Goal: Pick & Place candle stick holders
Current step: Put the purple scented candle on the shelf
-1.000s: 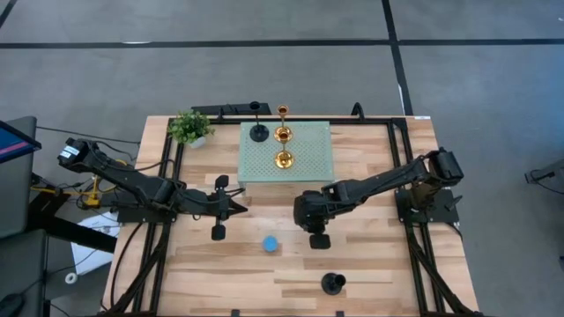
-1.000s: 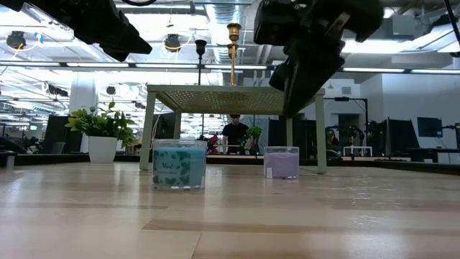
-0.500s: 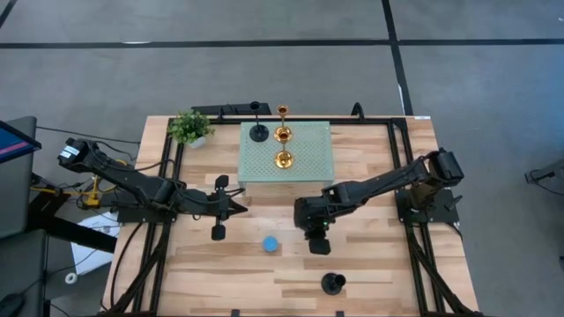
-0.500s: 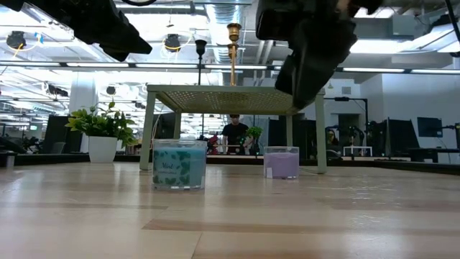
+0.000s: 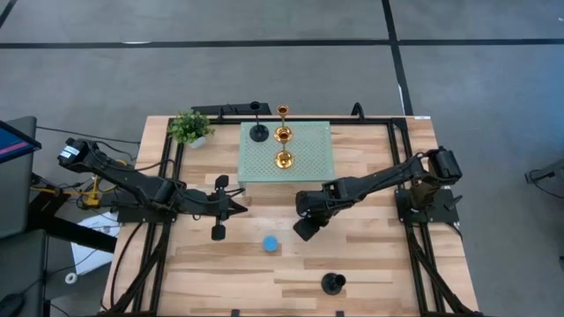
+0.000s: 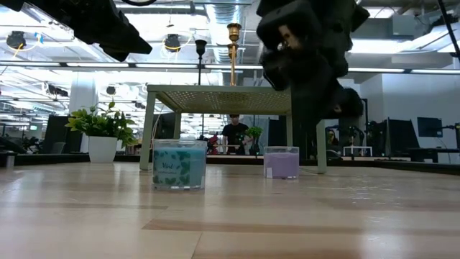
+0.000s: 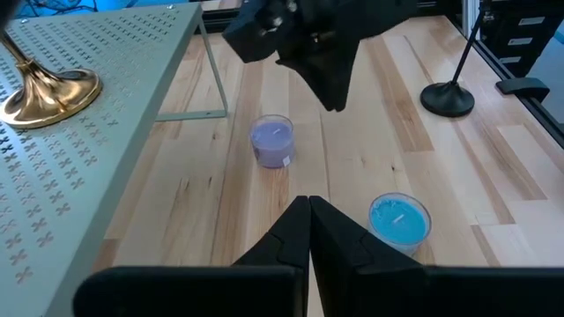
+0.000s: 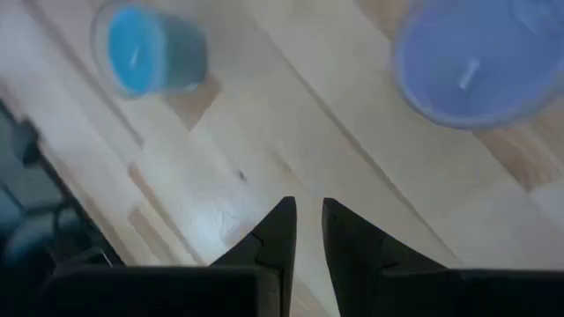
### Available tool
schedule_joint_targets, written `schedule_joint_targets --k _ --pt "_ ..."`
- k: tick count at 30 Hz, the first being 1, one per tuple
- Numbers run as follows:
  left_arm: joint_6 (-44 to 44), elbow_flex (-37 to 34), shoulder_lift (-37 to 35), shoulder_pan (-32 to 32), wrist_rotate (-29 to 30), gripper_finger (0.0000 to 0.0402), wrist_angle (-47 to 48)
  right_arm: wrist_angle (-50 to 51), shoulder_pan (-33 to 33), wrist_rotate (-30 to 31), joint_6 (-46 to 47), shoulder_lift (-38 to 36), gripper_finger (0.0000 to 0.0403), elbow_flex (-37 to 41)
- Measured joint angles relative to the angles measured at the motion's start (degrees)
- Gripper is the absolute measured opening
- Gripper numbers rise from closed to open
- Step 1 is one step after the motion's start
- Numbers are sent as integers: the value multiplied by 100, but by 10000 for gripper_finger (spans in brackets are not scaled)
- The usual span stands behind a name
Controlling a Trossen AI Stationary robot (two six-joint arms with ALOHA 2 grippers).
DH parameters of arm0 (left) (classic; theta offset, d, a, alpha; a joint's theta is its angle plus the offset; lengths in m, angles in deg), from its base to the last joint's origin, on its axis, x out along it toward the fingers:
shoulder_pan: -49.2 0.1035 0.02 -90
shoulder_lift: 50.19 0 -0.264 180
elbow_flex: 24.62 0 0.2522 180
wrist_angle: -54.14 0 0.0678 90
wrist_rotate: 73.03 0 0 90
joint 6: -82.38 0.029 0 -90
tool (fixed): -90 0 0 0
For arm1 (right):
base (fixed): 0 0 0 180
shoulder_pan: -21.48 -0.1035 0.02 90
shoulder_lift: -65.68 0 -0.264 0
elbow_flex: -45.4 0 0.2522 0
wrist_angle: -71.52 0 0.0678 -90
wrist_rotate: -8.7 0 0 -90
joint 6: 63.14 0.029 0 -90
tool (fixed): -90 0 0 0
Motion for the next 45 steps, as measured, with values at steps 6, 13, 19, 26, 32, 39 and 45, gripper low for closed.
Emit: schedule_joint_targets --k 6,13,19,26,32,39,45 --pt "0 0 0 1 0 8 -1 63 -128 136 1190 -18 51 25" --pt "0 0 0 1 0 8 -1 364 -269 793 2030 -118 51 25" --pt "0 0 0 -1 0 8 0 576 -266 691 2580 -118 51 25" --pt "0 0 0 0 0 8 0 407 -114 670 2166 -118 51 25" --pt "0 0 0 -1 0 8 0 135 -74 449 1398 -118 51 25" --pt "2 0 0 1 0 8 0 62 -1 625 1419 -118 51 25" --pt "2 0 0 1 0 8 0 393 5 858 2004 -117 60 25"
